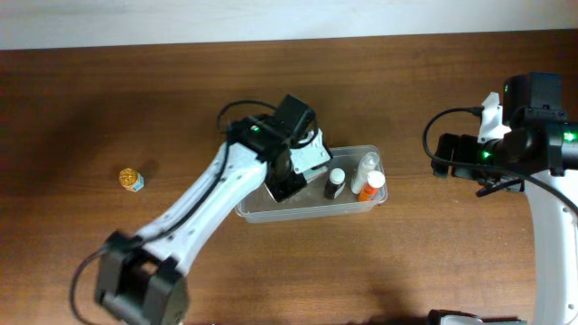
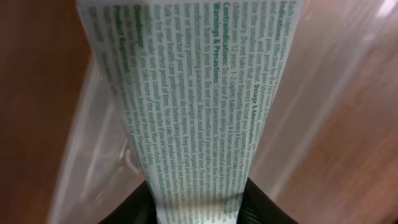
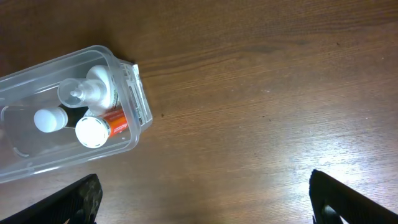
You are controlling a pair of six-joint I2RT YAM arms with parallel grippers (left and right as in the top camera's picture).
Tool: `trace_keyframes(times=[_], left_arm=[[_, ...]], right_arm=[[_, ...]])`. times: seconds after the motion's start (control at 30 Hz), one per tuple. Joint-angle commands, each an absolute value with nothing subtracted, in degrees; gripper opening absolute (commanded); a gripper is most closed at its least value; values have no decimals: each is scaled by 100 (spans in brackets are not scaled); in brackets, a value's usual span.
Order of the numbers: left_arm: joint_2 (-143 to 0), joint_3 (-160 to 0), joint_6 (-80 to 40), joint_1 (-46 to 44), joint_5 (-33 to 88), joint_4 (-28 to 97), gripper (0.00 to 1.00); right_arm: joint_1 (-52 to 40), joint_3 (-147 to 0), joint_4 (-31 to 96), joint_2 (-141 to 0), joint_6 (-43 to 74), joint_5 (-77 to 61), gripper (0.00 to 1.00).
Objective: Pack container
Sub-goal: 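Place the ointment tube flat in the container's left side, then grasp the small orange-capped jar with the left gripper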
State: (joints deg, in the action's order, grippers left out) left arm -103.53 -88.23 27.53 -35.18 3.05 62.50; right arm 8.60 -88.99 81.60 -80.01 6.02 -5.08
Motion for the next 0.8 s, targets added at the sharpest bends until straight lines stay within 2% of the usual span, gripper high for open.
trace_keyframes(times=[0.0,0.07,0.13,0.17,0.37,0.4,0.57,0.77], left_arm=[[-10820,-8801,2989,-3511,143,6147,38],[-10875,-8801,2987,-3509,-233,6045,49],[-10818,-8897,2952,-3516,-598,6077,65],[-10766,-8978,2864,-3518,-668,6158,69],[-9953,-9743,1658,-3280,-696,6635,79],[-9751,-9784,1461,-3157,-698,6628,99],[-8969,-9793,460,-1973,-696,6672,99],[-9004,-9537,-1083,237,-692,6794,99]], right_arm=[[902,-8903,8145,-8016,622,-541,99],[902,-8903,8147,-8016,622,-541,98],[902,-8903,8147,-8016,622,-541,98],[902,-8903,8147,-8016,622,-541,98],[902,-8903,8149,-8016,622,-539,98],[902,-8903,8149,-8016,622,-539,98],[902,-8903,8145,-8016,622,-541,98],[902,-8903,8145,-8016,622,-541,98]])
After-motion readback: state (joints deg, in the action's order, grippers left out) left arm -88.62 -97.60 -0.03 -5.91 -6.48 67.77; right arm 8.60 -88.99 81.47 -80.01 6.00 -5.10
